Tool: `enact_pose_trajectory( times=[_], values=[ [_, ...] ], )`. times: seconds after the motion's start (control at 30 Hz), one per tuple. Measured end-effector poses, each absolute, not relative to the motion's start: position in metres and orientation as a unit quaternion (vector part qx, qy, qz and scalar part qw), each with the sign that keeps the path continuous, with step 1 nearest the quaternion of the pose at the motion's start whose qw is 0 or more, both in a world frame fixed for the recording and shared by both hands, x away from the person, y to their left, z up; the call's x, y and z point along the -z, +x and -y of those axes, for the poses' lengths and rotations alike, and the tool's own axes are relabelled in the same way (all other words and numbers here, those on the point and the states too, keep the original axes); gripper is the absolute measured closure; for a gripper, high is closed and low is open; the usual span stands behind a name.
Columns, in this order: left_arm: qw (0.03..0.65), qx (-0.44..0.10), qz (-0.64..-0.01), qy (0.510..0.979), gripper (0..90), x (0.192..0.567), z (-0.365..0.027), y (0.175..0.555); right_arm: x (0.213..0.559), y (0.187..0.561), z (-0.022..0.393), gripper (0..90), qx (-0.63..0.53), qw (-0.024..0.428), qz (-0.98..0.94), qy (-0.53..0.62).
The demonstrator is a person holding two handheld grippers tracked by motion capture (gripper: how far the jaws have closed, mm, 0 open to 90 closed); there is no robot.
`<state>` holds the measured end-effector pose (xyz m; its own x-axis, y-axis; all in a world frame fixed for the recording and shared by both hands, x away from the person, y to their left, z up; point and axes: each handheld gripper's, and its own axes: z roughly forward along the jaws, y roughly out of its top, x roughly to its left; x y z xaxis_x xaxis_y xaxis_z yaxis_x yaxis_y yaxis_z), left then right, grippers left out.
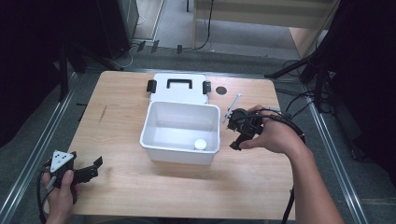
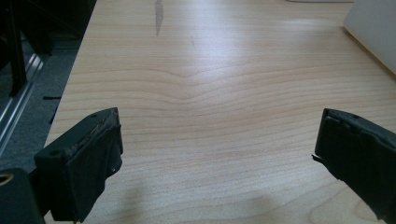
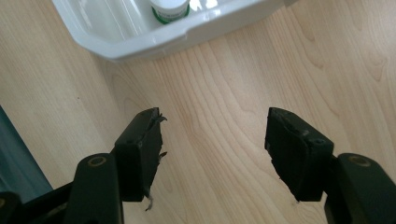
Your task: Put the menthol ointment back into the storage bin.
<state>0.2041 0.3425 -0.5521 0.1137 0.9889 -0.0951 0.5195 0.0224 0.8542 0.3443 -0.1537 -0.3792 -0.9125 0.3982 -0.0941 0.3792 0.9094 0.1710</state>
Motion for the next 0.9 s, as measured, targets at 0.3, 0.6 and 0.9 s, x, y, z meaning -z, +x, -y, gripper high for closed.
enact_pose_trajectory(
  times=[0.3,0.6,0.9],
  values=[
    [0.396,-0.295,-0.597,0.633,1.6,0.552,-0.343,0.204,0.399,0.338,0.179,38.0,-0.119,0.068,-0.963,0.231],
    [0.395,-0.296,-0.597,0.632,1.6,0.552,-0.343,0.204,0.426,0.333,0.205,37.5,-0.182,0.095,-0.937,0.281],
    [0.396,-0.295,-0.598,0.631,1.6,0.552,-0.343,0.204,0.451,0.325,0.235,34.3,-0.286,0.172,-0.883,0.329]
  ],
)
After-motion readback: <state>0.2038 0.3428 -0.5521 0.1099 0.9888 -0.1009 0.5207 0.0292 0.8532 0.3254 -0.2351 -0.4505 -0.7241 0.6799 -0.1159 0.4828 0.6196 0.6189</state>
